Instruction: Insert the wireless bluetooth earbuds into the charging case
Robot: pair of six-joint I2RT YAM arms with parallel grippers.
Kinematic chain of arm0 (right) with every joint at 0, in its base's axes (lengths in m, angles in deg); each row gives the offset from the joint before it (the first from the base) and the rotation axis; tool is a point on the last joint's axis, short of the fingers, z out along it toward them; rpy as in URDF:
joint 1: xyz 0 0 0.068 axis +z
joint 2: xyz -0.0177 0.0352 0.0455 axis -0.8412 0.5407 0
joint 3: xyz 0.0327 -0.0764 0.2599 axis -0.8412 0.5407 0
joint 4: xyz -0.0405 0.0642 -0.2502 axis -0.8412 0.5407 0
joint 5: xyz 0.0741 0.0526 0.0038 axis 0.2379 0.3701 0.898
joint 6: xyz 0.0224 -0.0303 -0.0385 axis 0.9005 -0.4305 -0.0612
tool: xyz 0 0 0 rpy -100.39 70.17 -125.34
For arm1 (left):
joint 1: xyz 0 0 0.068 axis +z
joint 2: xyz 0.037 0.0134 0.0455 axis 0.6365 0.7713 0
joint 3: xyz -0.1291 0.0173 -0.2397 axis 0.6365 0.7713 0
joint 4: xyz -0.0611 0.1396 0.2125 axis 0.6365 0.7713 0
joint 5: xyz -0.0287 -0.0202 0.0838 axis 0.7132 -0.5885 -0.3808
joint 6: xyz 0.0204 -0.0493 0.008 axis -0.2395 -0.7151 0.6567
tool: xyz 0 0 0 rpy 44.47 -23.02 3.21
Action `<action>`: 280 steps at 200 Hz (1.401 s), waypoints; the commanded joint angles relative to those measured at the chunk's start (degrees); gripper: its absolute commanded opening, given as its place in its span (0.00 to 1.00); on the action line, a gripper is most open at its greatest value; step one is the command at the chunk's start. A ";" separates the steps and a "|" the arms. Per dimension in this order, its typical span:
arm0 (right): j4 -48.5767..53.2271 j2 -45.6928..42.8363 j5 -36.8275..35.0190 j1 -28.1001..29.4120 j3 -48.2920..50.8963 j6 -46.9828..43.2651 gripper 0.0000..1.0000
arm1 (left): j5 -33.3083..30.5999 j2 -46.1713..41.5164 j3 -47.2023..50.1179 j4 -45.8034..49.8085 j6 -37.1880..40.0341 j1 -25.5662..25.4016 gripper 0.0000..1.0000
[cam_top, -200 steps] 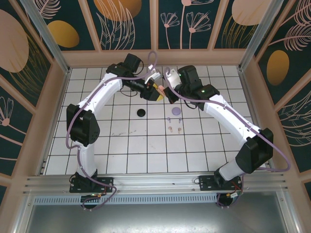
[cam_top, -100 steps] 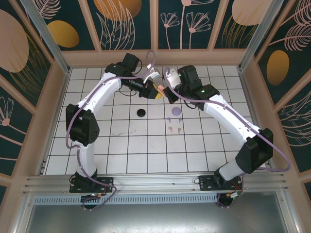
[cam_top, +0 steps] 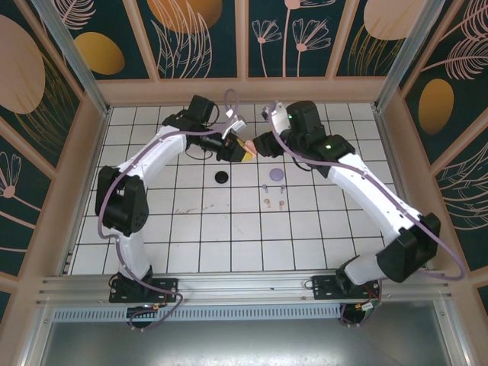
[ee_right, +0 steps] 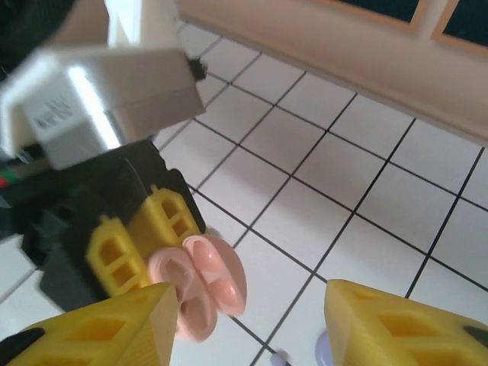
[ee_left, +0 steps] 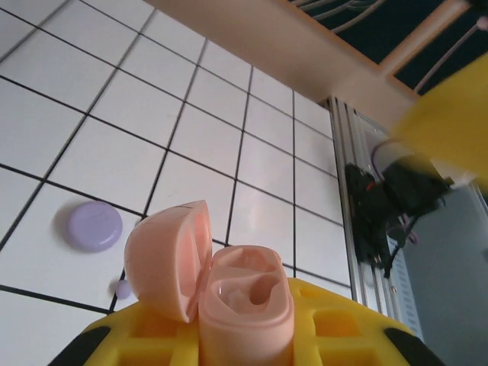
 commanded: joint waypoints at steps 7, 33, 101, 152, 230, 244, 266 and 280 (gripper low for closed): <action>1.00 -8.44 1.22 0.13 4.42 7.99 0.57 | -1.81 -11.75 11.07 -24.54 -11.56 2.29 0.00; 2.19 -9.81 -0.23 0.34 9.44 14.92 0.57 | -9.31 -18.59 20.95 -37.62 -16.18 2.43 0.00; 3.50 -1.09 -3.92 4.11 20.57 27.34 0.53 | -27.15 -30.13 39.64 -64.00 -21.48 2.23 0.00; 6.23 9.41 -9.32 7.74 20.01 31.63 0.47 | -33.10 -33.59 47.44 -81.06 -25.26 2.07 0.00; 7.96 19.03 -11.21 8.02 16.34 30.73 0.41 | -30.47 -33.25 49.38 -92.76 -30.42 1.95 0.00; 7.93 20.22 -11.19 8.03 15.43 30.41 0.41 | -30.47 -33.33 49.30 -92.73 -30.51 1.99 0.00; 8.36 22.06 -11.78 8.03 14.11 30.12 0.40 | -30.41 -33.66 49.30 -92.78 -30.51 1.97 0.00; 8.46 23.05 -11.69 8.03 13.33 29.81 0.39 | -30.39 -33.87 49.30 -92.63 -30.51 1.99 0.00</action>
